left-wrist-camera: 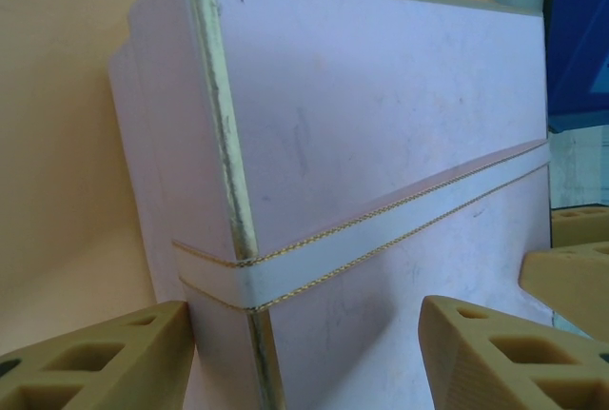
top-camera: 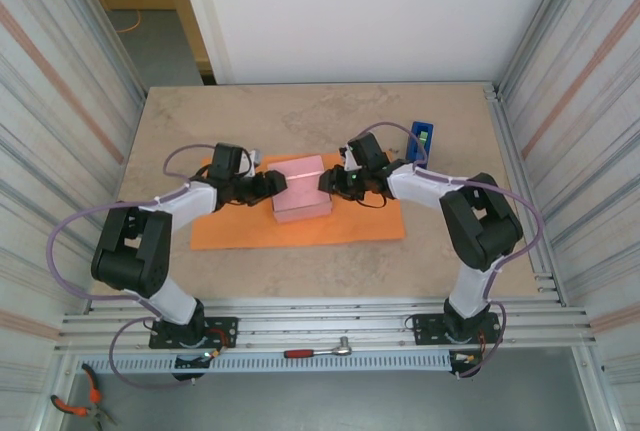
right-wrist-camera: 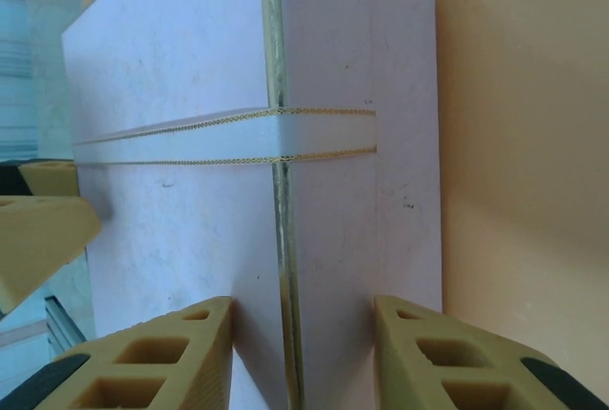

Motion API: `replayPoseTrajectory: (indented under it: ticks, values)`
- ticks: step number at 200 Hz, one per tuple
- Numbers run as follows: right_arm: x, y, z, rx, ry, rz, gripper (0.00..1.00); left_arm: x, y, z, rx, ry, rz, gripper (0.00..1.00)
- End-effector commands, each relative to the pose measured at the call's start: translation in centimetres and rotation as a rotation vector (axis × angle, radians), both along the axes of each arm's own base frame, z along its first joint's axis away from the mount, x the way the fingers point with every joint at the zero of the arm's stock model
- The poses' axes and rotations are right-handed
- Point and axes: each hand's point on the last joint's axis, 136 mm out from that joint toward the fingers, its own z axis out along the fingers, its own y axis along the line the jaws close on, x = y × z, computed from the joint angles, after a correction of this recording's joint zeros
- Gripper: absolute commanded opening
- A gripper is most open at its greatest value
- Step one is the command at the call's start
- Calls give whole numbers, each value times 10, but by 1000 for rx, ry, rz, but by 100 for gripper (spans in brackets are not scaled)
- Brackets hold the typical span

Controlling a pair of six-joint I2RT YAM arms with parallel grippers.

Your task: Wrap the gift box in paper

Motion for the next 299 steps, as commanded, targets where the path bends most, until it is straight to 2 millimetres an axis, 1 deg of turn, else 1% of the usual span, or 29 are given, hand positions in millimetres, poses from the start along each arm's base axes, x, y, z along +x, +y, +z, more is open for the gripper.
replayPoseTrajectory:
  ticks: [1,32,81,122,147,163,200,222,232,248,254,264,286,299]
  values:
    - [-3,4,24,47,-42,-4,38,5,-19,21,-46,-54,-68,64]
    - [-6,-1,22,38,-45,-19,38,7,-19,18,-38,-53,-66,64]
    - [-9,-8,11,16,-31,-34,38,11,-20,10,-25,-41,-69,64]
    - [-8,-16,0,-6,-15,-54,42,10,-19,2,-13,-26,-70,65]
    - [-6,-19,0,3,-11,-64,40,9,-19,-1,-7,-22,-72,65]
    - [-3,-20,1,11,-11,-67,39,10,-19,0,-9,-27,-75,65]
    - [0,-20,1,15,-9,-68,39,10,-19,0,-9,-25,-74,65]
    - [-1,-22,1,12,-6,-72,43,9,-19,-1,-4,-24,-75,65]
    - [-1,-26,2,8,-8,-80,48,10,-18,0,-1,-26,-73,66]
    - [2,-34,9,9,-20,-102,57,10,-16,3,10,-36,-70,67]
    - [2,-39,11,6,-22,-110,60,11,-15,4,12,-40,-69,68]
    - [2,-46,15,3,-27,-124,63,12,-13,8,13,-47,-64,69]
    - [-2,-65,22,-27,-41,-155,67,13,-8,20,7,-73,-57,71]
    - [-6,-82,22,-57,-40,-186,69,12,-6,28,4,-88,-52,73]
